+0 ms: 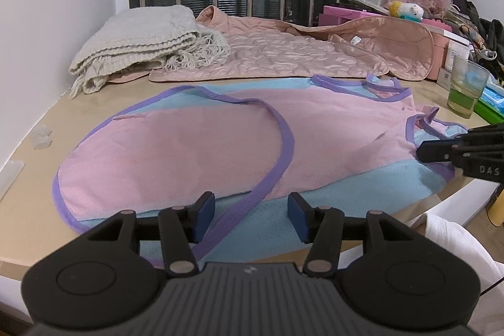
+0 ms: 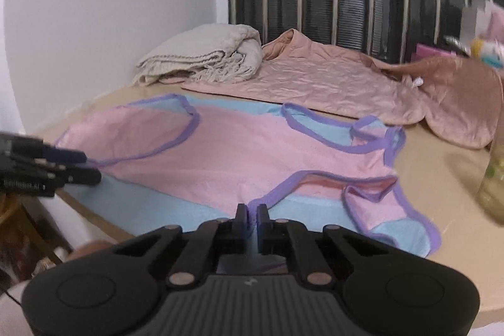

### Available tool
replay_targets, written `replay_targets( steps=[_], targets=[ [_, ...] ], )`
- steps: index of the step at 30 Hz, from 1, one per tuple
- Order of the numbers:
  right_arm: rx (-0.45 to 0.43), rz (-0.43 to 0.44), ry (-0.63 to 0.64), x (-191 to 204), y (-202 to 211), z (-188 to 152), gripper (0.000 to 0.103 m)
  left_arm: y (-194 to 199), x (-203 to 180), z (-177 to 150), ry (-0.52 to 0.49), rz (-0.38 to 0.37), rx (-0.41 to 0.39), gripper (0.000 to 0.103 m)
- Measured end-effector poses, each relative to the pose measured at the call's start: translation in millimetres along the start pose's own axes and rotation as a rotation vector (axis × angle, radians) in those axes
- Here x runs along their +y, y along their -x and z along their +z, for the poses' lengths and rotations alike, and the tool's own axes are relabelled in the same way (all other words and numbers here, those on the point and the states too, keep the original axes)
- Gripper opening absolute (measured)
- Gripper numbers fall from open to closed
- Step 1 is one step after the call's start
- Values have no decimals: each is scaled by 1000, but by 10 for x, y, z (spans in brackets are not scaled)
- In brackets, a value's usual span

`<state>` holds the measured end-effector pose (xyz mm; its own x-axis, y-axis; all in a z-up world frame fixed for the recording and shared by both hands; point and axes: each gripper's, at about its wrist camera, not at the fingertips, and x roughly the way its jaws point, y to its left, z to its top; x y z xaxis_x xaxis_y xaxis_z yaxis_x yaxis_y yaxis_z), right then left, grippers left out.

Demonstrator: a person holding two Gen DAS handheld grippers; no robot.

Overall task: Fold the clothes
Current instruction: 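Grasp the blue garment side with the left gripper and fold it over the pink panel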

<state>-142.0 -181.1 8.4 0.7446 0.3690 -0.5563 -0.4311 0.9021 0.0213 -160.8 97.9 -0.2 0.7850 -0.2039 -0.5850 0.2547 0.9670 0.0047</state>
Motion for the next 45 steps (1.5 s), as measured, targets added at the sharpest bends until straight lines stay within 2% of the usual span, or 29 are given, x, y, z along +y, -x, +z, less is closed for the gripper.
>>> replay_targets(
  steps=[3, 5, 7, 9, 11, 13, 16, 18, 20, 21, 22, 23, 24, 25, 26, 30, 33, 35, 37, 40, 41, 42, 43, 45],
  targets=[
    [3, 5, -27, -79, 62, 13, 5, 23, 20, -15, -11, -13, -11, 53],
    [-5, 0, -11, -132, 96, 19, 13, 98, 23, -31, -51, -48, -40, 53],
    [-58, 42, 72, -129, 232, 2, 22, 240, 21, -64, -129, -111, -101, 56],
    [-139, 132, 211, -74, 406, -47, 40, 334, -15, -110, -245, -151, -127, 60],
    [-154, 221, 377, 24, 475, -97, 41, 305, -62, -167, -344, -169, -104, 60],
    [-113, 264, 511, 120, 417, -141, 38, 246, -108, -227, -435, -182, -71, 60],
    [-57, 261, 651, 206, 261, -213, 38, 149, -164, -308, -534, -135, -48, 60],
    [-27, 250, 703, 221, 208, -250, 38, 141, -176, -340, -567, -119, -56, 60],
    [-25, 240, 730, 212, 196, -284, 34, 147, -160, -369, -588, -118, -66, 53],
    [-32, 230, 738, 204, 197, -297, 19, 157, -135, -375, -596, -115, -75, 41],
    [-41, 212, 732, 197, 195, -283, 16, 170, -110, -360, -602, -119, -75, 34],
    [-33, 233, 704, 180, 203, -228, 8, 190, -73, -330, -606, -137, -64, 30],
    [-24, 254, 675, 163, 212, -173, 0, 211, -31, -290, -609, -159, -49, 20],
    [-19, 272, 651, 146, 222, -120, 0, 233, 20, -230, -606, -183, -33, 8],
    [-31, 272, 654, 135, 240, -82, 0, 253, 70, -171, -598, -199, -23, 2],
    [-79, 288, 619, -47, 222, 228, 0, 295, 277, 114, -551, -272, -46, 0],
    [-95, 300, 587, -239, 56, 622, 0, 69, 488, 467, -487, -307, -39, 0],
    [-99, 294, 566, -307, -162, 869, 0, -215, 557, 641, -456, -298, 16, 1],
    [-70, 248, 550, -300, -403, 1014, 2, -490, 621, 751, -414, -250, 77, 11],
    [-47, 117, 583, -325, -489, 1078, 15, -485, 874, 736, -313, -209, 80, 24],
    [-58, 88, 591, -379, -385, 1048, 25, -381, 982, 675, -259, -216, 59, 28],
    [-80, 81, 582, -475, -221, 988, 36, -276, 1091, 615, -206, -224, 39, 40],
    [-97, 95, 556, -586, -42, 915, 39, -172, 1199, 554, -152, -231, 18, 47],
    [-53, 149, 493, -789, 196, 737, 41, -62, 1324, 423, -82, -230, 3, 50]
  ],
)
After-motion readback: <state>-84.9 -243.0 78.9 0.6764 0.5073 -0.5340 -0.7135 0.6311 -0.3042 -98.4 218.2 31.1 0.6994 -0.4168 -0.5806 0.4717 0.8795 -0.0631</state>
